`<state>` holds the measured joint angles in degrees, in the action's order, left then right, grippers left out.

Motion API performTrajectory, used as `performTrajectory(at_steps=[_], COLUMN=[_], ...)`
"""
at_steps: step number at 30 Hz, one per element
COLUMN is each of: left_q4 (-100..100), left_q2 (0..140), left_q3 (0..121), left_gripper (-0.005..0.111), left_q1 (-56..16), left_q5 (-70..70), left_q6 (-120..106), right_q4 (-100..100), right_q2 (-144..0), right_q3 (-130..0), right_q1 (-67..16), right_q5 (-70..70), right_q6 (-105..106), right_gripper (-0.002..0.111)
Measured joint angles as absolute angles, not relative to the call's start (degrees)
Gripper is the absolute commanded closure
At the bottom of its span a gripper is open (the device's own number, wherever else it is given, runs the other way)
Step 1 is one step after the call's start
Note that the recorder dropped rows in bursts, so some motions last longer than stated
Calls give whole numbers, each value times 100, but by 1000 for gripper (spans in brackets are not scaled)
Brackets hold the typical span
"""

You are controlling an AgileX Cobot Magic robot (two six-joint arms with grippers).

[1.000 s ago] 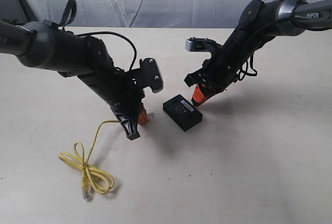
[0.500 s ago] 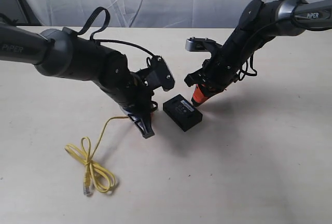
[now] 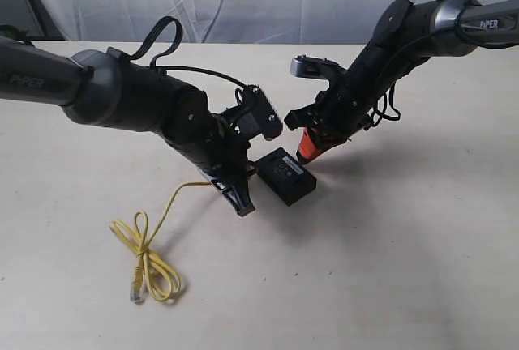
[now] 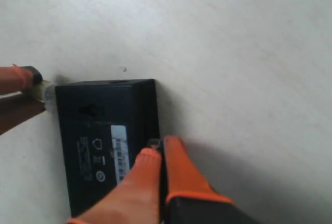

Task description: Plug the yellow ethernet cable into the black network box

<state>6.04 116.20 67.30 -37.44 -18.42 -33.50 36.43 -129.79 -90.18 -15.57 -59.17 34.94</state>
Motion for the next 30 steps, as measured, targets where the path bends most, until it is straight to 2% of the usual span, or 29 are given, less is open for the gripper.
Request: performTrajectory(at_steps=[30], left_q4=[259], left_q2=[11730], left_q3=[6755], left_gripper=[107], left_q1=[-4065], left_q5=[-1868], left_q6=[-2205], right_q4=[3478], right_q2=[-12979], right_q3=[-9018], right_q1=[-1557], right_q5=[-6384], right_q6=[2955], right_gripper=[109])
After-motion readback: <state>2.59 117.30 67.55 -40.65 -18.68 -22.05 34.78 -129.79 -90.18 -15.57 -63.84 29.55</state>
